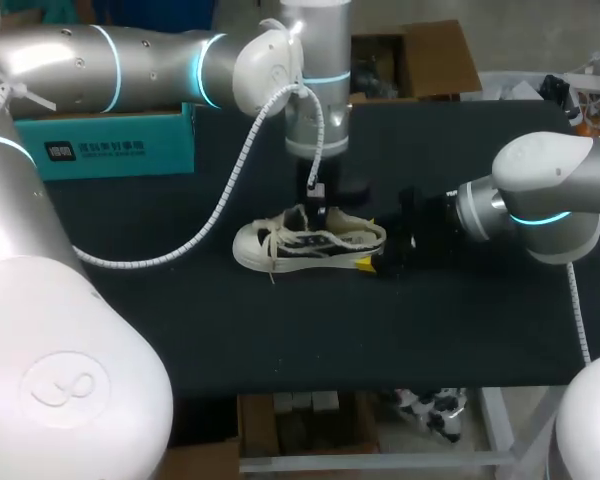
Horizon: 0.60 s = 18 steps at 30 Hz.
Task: Open the shoe tongue, take the insole out of the shoe, put the insole back into the shoe, and pack the shoe into the shoebox
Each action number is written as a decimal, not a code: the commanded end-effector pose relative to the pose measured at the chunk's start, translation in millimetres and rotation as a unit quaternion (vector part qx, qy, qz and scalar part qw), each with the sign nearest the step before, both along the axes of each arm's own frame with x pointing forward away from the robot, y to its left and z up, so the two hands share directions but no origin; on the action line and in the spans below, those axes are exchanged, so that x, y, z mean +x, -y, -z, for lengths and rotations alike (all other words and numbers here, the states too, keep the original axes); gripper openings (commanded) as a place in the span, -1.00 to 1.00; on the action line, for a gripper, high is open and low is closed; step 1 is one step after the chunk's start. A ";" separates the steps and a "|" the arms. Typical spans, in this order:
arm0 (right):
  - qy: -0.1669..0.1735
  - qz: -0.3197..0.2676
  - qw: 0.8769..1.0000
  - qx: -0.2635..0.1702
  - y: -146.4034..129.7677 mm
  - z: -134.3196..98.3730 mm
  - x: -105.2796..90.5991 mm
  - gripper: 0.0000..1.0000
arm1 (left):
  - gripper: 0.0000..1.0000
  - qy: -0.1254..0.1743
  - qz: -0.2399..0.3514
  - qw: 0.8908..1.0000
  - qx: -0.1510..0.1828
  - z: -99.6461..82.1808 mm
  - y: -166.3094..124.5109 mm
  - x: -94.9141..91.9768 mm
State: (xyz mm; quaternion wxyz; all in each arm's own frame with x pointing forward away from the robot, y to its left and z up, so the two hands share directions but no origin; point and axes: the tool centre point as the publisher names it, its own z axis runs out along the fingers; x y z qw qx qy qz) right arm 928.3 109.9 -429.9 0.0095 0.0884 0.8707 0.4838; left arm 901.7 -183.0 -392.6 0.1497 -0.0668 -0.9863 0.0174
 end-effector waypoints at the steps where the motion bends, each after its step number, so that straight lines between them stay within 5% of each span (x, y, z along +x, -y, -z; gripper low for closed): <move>1: 0.000 -0.001 1.000 0.002 1.6 7.0 4.1 -1.00 | -0.36 0.011 -0.003 1.000 0.006 7.2 3.1 -7.9; 18: 0.000 -0.001 1.000 0.002 1.6 7.0 4.1 -1.00 | -0.51 0.122 -0.021 0.992 0.010 77.4 -0.7 11.2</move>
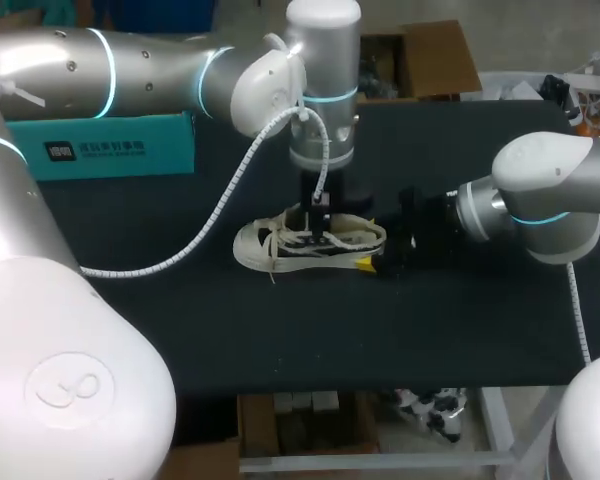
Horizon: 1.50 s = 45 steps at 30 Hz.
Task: Open the shoe tongue, take the insole out of the shoe, put the insole back into the shoe, and pack the shoe into the shoebox
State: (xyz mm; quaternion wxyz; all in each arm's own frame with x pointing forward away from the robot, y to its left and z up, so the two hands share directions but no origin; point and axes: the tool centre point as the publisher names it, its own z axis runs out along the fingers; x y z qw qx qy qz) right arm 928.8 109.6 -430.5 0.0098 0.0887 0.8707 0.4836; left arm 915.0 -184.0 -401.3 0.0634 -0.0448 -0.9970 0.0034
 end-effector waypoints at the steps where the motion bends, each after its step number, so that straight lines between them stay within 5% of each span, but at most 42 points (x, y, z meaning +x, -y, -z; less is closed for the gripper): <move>1: 0.000 -0.001 1.000 0.003 1.3 6.4 3.6 -1.00 | -0.55 0.039 0.004 0.999 -0.002 72.9 -3.4 0.3; 8: 0.000 -0.001 1.000 0.003 1.3 6.4 3.6 -1.00 | -0.55 0.098 -0.005 0.995 0.024 98.4 -1.7 24.9; 11: 0.000 -0.001 1.000 0.003 1.3 6.4 3.6 -1.00 | -0.69 0.113 -0.011 0.993 0.027 105.3 0.7 34.5; 13: 0.000 -0.001 1.000 0.003 1.3 6.4 3.6 -1.00 | -1.00 0.129 -0.021 0.991 0.033 107.1 1.7 40.6; 16: 0.000 -0.001 1.000 0.003 1.3 6.4 3.6 -1.00 | -1.00 0.126 -0.018 0.992 0.029 103.4 1.5 47.6; 31: 0.000 -0.001 1.000 0.003 1.3 6.4 3.6 -1.00 | -1.00 0.105 0.017 0.993 -0.051 16.1 3.7 44.4; 45: 0.000 -0.001 1.000 0.003 1.3 6.4 3.6 -1.00 | -1.00 0.083 0.053 0.988 -0.118 -44.4 10.0 30.2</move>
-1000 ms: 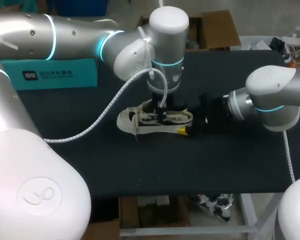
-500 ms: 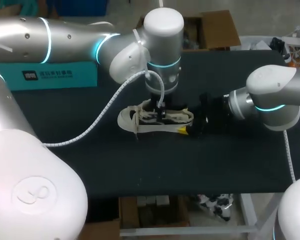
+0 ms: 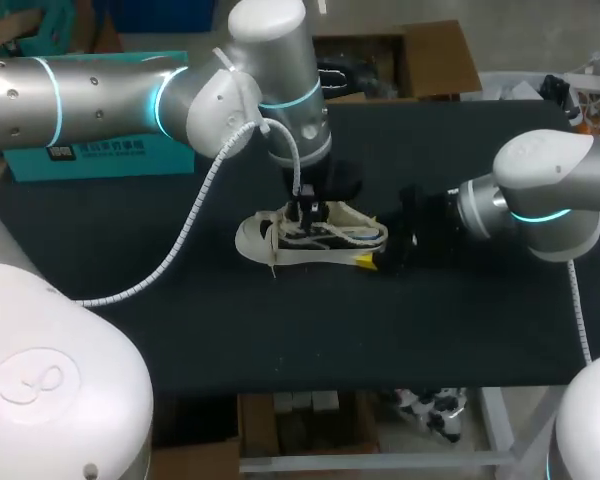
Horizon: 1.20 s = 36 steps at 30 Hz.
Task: Open the shoe tongue, take the insole out of the shoe, put the insole back into the shoe, and pack the shoe into the shoebox
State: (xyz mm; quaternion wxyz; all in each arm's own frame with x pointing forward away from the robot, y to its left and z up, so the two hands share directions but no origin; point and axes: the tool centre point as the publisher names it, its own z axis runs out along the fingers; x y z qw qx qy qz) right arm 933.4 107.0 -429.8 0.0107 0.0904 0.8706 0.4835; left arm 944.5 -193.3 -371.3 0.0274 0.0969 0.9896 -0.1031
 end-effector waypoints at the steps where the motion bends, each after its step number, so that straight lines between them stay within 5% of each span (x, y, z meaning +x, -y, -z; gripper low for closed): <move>1: 0.000 -0.003 1.000 0.003 -1.3 7.1 -1.0 -1.00 | -1.00 -0.004 0.014 1.000 -0.013 -17.5 1.8 -0.1; 12: 0.000 -0.003 1.000 0.003 -1.3 7.1 -1.0 -1.00 | -1.00 -0.036 0.071 0.996 -0.045 -31.9 10.6 -7.1; 19: 0.000 -0.003 1.000 0.003 -1.3 7.1 -1.0 -1.00 | -1.00 -0.050 0.077 0.995 -0.037 -26.0 20.9 -7.1; 20: 0.000 -0.003 1.000 0.003 -1.3 7.1 -1.0 -1.00 | -0.92 -0.050 0.077 0.995 -0.037 -25.5 21.8 -7.3; 22: 0.000 -0.003 1.000 0.003 -1.3 7.1 -1.0 -1.00 | -0.27 -0.050 0.076 0.995 -0.036 -25.7 23.9 -8.1; 25: 0.000 -0.003 1.000 0.003 -1.3 7.1 -1.0 -1.00 | 0.18 -0.046 0.073 0.996 -0.037 -28.9 26.8 -10.9; 36: 0.000 -0.003 1.000 0.003 -1.3 7.1 -1.0 -1.00 | 0.18 -0.026 0.091 0.995 -0.043 -39.7 42.9 -27.4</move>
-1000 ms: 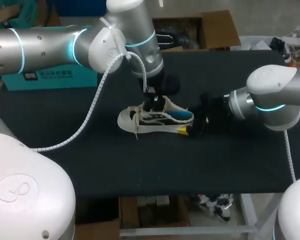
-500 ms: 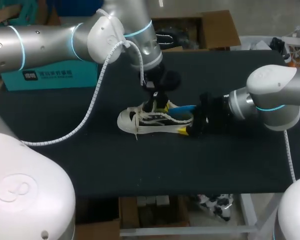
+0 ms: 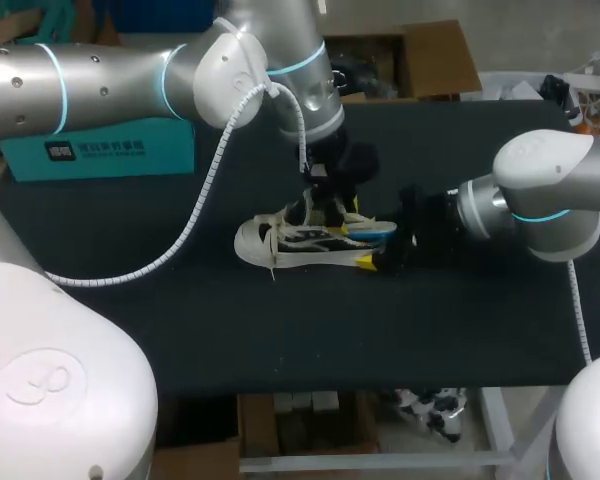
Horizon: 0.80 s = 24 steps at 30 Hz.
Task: Open the shoe tongue, take the insole out of the shoe, put the insole back into the shoe, and pack the shoe into the shoebox
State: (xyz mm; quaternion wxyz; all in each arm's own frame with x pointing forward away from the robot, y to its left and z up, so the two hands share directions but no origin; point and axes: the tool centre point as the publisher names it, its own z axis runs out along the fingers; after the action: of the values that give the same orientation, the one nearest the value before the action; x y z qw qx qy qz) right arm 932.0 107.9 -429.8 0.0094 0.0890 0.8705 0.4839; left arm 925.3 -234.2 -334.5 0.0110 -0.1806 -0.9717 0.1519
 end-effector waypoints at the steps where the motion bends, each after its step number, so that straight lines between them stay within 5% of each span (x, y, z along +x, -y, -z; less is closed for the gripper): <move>1: 0.000 -0.001 1.000 0.002 -0.4 7.1 0.4 -1.00 | 0.15 0.010 0.005 1.000 -0.001 -3.0 3.2 -9.7; 9: 0.000 -0.001 1.000 0.002 -0.4 7.1 0.4 -1.00 | 0.13 0.016 0.017 1.000 0.003 4.7 11.9 -18.4; 24: 0.000 -0.001 1.000 0.002 -0.4 7.1 0.4 -1.00 | 0.11 0.059 -0.049 0.997 0.023 21.6 34.8 -3.8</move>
State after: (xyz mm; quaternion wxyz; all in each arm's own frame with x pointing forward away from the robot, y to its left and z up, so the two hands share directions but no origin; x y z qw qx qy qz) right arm 931.9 107.9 -429.8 0.0094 0.0889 0.8705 0.4839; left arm 923.1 -265.0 -356.2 -0.0452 -0.1439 -0.9805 0.1256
